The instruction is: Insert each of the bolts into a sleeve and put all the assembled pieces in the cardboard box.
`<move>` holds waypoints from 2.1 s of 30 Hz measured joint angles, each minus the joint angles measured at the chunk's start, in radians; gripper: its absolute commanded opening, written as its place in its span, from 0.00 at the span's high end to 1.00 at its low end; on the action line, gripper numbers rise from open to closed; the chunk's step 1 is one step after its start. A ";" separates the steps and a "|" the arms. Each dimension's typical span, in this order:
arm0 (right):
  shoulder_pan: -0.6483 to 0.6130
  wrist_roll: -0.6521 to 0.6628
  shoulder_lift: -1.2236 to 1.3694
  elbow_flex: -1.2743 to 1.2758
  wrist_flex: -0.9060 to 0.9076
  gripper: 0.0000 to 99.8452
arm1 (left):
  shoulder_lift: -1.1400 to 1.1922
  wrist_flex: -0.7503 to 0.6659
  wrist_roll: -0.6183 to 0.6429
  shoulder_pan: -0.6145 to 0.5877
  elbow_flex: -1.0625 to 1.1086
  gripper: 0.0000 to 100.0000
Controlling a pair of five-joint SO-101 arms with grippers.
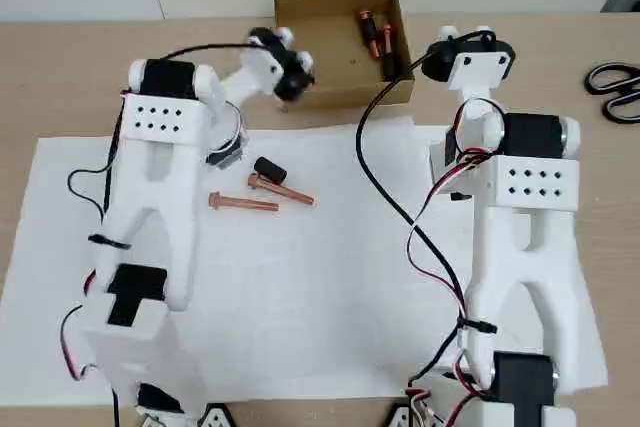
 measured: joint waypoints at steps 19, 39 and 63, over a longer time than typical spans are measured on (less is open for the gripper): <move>0.000 0.000 -0.002 0.000 -0.002 1.00 | -0.250 0.005 0.891 -0.026 0.233 0.76; 0.000 0.000 -0.172 0.000 0.011 1.00 | 0.057 -0.058 1.577 -0.034 0.405 0.76; 0.000 0.000 -0.172 0.000 0.011 1.00 | 0.094 -0.058 1.629 -0.034 0.330 0.76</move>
